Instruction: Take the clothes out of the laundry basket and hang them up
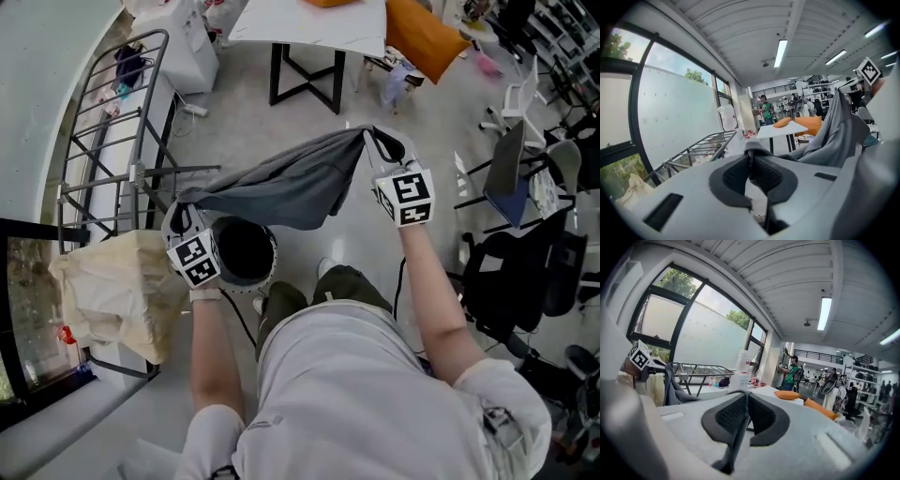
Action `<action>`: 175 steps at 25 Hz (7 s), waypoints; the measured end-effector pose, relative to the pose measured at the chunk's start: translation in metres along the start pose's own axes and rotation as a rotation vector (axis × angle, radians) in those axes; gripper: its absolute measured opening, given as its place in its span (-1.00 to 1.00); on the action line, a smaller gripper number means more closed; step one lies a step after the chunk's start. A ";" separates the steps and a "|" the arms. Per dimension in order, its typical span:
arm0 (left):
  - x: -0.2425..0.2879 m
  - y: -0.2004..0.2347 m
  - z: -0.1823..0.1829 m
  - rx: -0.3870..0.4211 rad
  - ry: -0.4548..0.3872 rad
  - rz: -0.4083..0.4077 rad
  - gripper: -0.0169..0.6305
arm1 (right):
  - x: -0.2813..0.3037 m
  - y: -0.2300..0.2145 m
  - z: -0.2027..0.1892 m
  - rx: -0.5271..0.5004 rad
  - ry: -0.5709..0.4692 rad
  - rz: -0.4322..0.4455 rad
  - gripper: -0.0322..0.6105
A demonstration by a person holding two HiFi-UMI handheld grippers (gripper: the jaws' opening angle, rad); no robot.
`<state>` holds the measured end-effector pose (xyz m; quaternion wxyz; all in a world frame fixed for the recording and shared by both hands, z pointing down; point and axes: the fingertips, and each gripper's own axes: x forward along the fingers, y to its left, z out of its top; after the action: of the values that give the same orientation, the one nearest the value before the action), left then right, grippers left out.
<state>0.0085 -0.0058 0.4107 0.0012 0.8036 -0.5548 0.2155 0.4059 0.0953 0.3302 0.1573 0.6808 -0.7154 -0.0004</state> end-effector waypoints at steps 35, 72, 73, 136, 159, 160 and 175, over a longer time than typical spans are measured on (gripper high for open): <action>0.160 0.155 0.122 0.045 -0.184 0.527 -0.88 | 0.378 0.003 0.098 -0.279 -0.189 0.172 -0.83; 0.128 0.376 0.186 0.060 0.037 1.275 -0.88 | 0.691 0.327 0.364 -0.449 -0.674 0.920 -0.83; 0.127 0.389 0.187 0.062 0.029 1.277 -0.88 | 0.695 0.337 0.371 -0.458 -0.679 0.917 -0.83; 0.269 0.507 0.007 -0.324 0.219 0.881 -0.36 | 0.802 0.520 0.291 -0.292 -0.122 1.294 -0.16; 0.279 0.269 0.139 -0.417 -0.141 0.670 -0.60 | 0.620 0.333 0.248 -0.113 -0.262 1.493 -0.54; 0.280 0.262 0.141 -0.415 -0.143 0.657 -0.60 | 0.615 0.329 0.245 -0.105 -0.260 1.499 -0.54; 0.294 0.201 0.164 -0.373 -0.189 0.591 -0.60 | 0.576 0.287 0.211 -0.074 -0.299 1.515 -0.58</action>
<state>-0.0282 -0.3846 0.3166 0.0339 0.6110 -0.7905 0.0264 0.0648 -0.4900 0.3206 0.0392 -0.0074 -0.9992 -0.0086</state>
